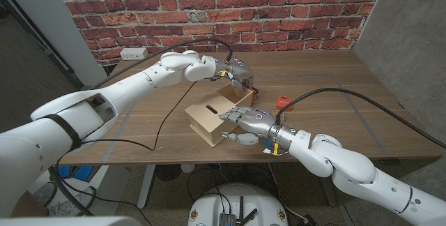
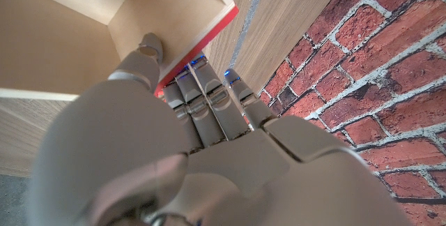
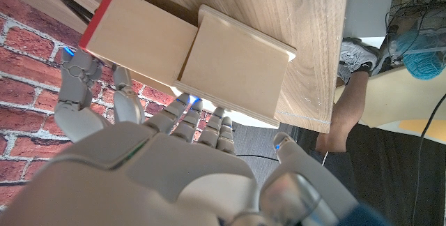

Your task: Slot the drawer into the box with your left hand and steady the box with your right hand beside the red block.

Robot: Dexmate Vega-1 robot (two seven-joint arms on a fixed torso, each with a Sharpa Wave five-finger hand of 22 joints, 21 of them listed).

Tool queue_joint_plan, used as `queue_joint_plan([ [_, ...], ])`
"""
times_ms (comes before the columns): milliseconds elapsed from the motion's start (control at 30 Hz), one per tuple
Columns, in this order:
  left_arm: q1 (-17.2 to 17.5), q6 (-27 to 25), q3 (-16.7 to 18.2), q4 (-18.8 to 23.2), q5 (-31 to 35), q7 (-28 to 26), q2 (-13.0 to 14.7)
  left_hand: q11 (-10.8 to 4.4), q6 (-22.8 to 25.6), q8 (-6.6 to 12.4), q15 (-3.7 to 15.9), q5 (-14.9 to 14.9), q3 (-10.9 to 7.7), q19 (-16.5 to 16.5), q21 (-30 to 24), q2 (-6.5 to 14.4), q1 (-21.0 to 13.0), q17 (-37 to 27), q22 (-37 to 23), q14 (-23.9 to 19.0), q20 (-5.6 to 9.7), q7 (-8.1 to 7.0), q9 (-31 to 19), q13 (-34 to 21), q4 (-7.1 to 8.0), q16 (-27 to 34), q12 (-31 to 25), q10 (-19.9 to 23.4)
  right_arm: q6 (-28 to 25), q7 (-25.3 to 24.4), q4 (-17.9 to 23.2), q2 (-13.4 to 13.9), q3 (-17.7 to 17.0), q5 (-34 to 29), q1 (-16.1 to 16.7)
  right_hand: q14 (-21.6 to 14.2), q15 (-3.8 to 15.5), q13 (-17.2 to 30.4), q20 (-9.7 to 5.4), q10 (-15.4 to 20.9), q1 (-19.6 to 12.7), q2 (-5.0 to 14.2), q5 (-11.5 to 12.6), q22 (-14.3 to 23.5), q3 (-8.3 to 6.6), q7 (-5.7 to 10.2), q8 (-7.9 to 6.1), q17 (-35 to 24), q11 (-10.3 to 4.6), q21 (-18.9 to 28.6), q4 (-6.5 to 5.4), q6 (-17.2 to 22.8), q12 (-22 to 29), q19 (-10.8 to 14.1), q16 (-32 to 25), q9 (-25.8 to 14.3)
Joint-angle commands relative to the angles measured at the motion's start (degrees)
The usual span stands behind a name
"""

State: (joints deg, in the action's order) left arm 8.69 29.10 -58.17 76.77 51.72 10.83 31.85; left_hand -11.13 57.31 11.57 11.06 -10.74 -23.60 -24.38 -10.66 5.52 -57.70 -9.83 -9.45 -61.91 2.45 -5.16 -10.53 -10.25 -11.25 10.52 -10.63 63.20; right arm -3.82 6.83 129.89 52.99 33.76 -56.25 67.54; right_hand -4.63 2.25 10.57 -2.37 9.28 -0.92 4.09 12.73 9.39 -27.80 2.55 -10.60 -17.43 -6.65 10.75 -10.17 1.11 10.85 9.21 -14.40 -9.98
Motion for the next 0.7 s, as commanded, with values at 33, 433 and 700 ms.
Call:
queue_joint_plan([
  [33, 0.29, 0.22, 0.01, -0.06, 0.08, -0.15, -0.13, -0.71, 0.48, 0.17, 2.79, -0.45, -2.01, 0.08, 0.05, 0.4, 0.36, -0.15, -0.14, 0.42, 9.01, 0.12, -0.08, -0.25, 1.45, 0.03, -0.27, 0.56, -0.08, -0.24, -0.1, 0.07, -0.09, 0.34, 0.02, 0.23, 5.4, 0.25, -7.51, 0.24, 0.43, 6.07, 0.19, 0.15, -0.52, -0.12, -0.11, -0.19, 0.23, 0.21, 0.02, -0.16, 0.33, 0.43, 0.18, -0.16],
  [433, 0.36, 0.78, -0.1, -0.28, -0.18, -0.06, -0.08, -0.69, 0.53, 0.2, 2.79, -0.45, -2.19, 0.07, 0.05, 0.36, 0.55, -0.15, -0.14, 0.43, 9.02, 0.02, -0.07, -0.26, 1.43, 0.03, -0.29, 0.57, -0.35, -0.29, -0.08, 0.07, -0.12, 0.54, 0.15, 0.19, 5.38, 0.25, -7.42, 0.27, 0.45, 6.04, 0.17, 0.14, -0.52, -0.15, -0.11, -0.25, 0.29, 0.2, 0.03, -0.15, 0.35, 0.52, 0.19, -0.16],
  [700, 1.16, 0.54, 0.39, 0.64, -0.97, 0.75, 0.47, -0.69, 0.55, 0.22, 2.81, -0.44, -2.33, 0.04, 0.04, 0.34, 0.68, -0.17, -0.14, 0.33, 9.01, 0.03, -0.07, -0.26, 1.4, 0.1, -0.31, 0.6, -0.88, 0.04, 0.14, -0.01, -0.05, 0.31, 0.29, 0.16, 5.24, 0.25, -7.41, 0.25, 0.45, 6.0, 0.16, 0.13, -0.51, -0.17, -0.11, -0.27, 0.35, 0.17, 0.04, -0.15, 0.33, 0.52, 0.2, -0.16],
])
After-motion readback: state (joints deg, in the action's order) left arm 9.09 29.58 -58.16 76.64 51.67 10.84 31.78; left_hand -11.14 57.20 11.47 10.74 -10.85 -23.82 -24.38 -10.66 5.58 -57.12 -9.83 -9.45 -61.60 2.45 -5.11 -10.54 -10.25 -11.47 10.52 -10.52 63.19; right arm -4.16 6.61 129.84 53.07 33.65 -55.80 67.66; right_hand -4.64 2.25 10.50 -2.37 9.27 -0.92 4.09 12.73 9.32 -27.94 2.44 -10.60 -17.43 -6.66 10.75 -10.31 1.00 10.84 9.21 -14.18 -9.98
